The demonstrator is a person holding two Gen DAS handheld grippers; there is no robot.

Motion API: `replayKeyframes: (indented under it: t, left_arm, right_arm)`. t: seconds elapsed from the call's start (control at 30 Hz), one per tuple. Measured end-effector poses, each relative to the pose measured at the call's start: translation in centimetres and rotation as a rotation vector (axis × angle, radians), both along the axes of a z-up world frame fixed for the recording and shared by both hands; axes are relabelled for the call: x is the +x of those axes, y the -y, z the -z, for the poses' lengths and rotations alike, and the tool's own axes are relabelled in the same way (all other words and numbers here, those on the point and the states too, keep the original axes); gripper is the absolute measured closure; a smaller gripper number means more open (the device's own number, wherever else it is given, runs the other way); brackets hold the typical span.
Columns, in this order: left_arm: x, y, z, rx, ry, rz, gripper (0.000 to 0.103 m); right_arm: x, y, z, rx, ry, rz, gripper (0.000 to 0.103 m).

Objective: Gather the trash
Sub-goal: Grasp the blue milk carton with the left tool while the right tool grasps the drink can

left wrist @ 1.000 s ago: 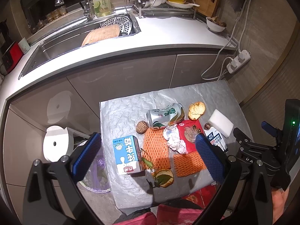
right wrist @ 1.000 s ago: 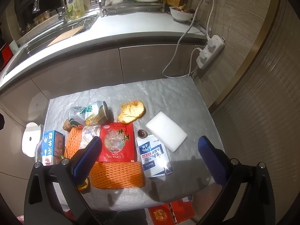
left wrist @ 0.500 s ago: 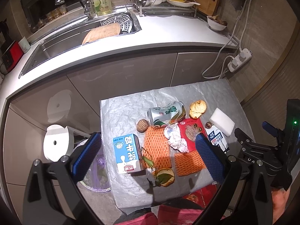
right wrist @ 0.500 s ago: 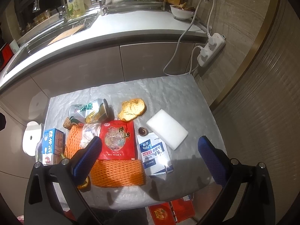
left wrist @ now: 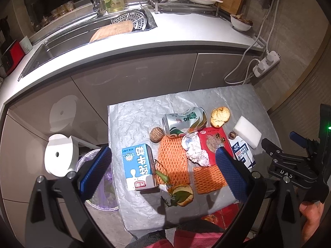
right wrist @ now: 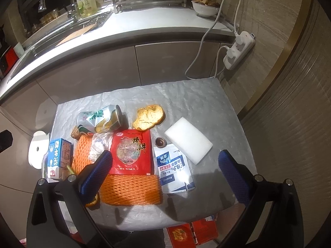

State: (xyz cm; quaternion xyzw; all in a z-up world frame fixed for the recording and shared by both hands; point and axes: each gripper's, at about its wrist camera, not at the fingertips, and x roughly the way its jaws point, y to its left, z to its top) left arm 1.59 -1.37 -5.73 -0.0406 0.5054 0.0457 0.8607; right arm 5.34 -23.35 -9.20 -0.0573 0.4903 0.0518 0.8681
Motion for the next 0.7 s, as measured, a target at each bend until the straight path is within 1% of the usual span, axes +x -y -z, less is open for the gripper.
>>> replayKeyframes:
  t: [0.13, 0.27, 0.47, 0.6, 0.63, 0.7]
  left_arm:
    - [-0.5, -1.1, 1.3, -0.02, 0.0, -0.004, 0.007]
    - [-1.0, -2.5, 3.0, -0.04, -0.025, -0.026, 0.007]
    - [-1.3, -4.3, 7.3, -0.068, -0.121, -0.063, 0.007]
    - [-0.2, -5.2, 10.7, -0.097, -0.199, -0.108, 0.007]
    - [0.2, -5.3, 11.5, -0.113, -0.215, -0.111, 0.007]
    - [0.9, -5.5, 12.9, -0.119, -0.241, -0.127, 0.007]
  right_arm:
    - [0.4, 0.3, 0.9, -0.004, -0.014, -0.016, 0.002]
    - [0.8, 0.8, 1.9, 0.012, -0.027, -0.026, 0.002]
    - [1.9, 1.4, 3.8, 0.022, -0.053, -0.043, 0.002]
    - [2.7, 1.6, 4.9, 0.019, -0.074, -0.07, 0.002]
    - [3.0, 1.7, 5.2, 0.016, -0.079, -0.076, 0.002]
    - [3.4, 1.9, 5.7, 0.011, -0.09, -0.085, 0.002]
